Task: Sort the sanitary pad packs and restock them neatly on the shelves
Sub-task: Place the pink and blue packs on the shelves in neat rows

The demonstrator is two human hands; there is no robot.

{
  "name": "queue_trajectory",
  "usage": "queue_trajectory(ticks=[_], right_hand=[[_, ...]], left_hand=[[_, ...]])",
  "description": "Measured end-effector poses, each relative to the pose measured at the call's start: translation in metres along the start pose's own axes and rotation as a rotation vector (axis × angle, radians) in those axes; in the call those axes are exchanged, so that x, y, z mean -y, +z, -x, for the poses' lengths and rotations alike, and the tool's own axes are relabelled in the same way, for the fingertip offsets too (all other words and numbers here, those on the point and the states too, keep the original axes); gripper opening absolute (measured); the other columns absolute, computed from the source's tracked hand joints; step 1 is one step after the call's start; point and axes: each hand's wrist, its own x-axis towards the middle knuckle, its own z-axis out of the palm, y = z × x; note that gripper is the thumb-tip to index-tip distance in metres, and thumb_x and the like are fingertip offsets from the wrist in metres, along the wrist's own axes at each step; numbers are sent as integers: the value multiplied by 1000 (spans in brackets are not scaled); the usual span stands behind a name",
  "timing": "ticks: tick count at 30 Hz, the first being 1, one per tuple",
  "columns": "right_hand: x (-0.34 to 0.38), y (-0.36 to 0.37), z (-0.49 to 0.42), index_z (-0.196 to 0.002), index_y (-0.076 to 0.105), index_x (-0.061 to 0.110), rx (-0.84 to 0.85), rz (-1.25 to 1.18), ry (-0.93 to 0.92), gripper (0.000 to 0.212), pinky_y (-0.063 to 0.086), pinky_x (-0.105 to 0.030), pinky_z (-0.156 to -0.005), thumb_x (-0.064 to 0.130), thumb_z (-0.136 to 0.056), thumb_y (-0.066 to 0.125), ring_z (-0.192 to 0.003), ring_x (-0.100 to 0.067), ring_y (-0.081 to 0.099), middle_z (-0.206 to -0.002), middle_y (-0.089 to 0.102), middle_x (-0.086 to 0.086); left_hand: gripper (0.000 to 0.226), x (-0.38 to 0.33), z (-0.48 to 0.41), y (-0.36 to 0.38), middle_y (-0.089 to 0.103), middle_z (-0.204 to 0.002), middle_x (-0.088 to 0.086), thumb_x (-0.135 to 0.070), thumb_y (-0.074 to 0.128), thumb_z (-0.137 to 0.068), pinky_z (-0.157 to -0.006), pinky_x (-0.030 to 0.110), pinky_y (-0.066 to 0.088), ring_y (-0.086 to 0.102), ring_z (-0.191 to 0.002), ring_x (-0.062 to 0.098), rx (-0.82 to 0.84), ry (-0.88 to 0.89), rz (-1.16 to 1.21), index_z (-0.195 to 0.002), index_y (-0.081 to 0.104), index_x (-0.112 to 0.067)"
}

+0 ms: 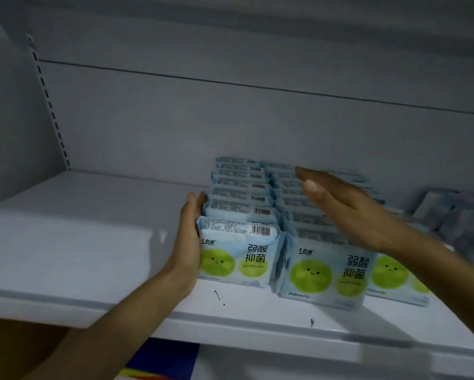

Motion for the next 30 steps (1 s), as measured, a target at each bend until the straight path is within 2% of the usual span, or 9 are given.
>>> queue_trajectory(ticks=[3,6,11,15,19,23,26,28,30], right_hand=[[-19,16,21,-143,43,25,-75,419,-67,78,32,-24,-99,74,-86,21,-125,-9,47,-142,48,9],[-29,38,27,-124,62,17,-146,723,-152,76,48,-36,-90,69,-94,16,-106,-22,64,-121,66,-2],[-39,36,26,-115,66,18,-247,610,-226,70,46,-31,-88,66,-94,20,-100,-21,65,-113,69,2],[-54,18,49,-107,68,14,-489,395,-261,58,45,-30,-81,57,-97,31,-93,-19,62,-107,68,-1],[-76,9,75,-109,62,12,-604,288,-192,55,48,-34,-76,59,-95,37,-94,-20,59,-105,64,-1],[-95,12,94,-119,53,17,-602,242,-171,59,50,-41,-85,66,-85,48,-107,-14,51,-116,55,5],[-100,19,98,-123,50,19,-576,344,-185,73,42,-40,-96,74,-76,52,-119,-22,48,-129,54,-6],[-103,25,96,-121,53,20,-571,408,-195,71,42,-45,-97,75,-76,51,-121,-28,48,-132,53,-9],[-106,31,94,-121,55,20,-584,428,-179,68,42,-47,-98,74,-79,49,-122,-29,47,-132,53,-11]], left_hand=[[57,6,-2,7,74,-104,6,-58,22,-97,-84,38,52,71,-94,23,-69,-14,-74,-108,69,-28],[54,12,-5,14,75,-97,3,-56,25,-98,-78,35,51,72,-87,19,-95,-4,-123,-101,70,-27],[47,11,-8,15,75,-97,3,-50,28,-100,-78,32,55,72,-82,14,-185,41,-167,-96,70,-29],[26,-3,-2,13,58,-110,-17,-27,36,-104,-64,-3,40,55,-79,-26,-298,363,-371,-124,53,-25],[26,-10,4,16,59,-108,-16,-18,41,-102,-70,0,42,56,-90,-21,-238,612,-543,-122,56,-11],[54,-8,9,22,56,-125,-12,-55,45,-84,-85,4,40,53,-109,-5,-93,720,-854,-126,55,-23],[71,-3,17,45,46,-130,-19,-70,46,-77,-96,17,31,37,-117,-6,79,773,-1214,-134,49,-29],[80,4,19,58,51,-133,-13,-78,45,-75,-101,30,32,38,-120,2,199,898,-1457,-136,48,-26],[79,14,20,70,55,-133,-6,-77,45,-76,-102,33,33,44,-121,10,322,989,-1610,-134,50,-24]])
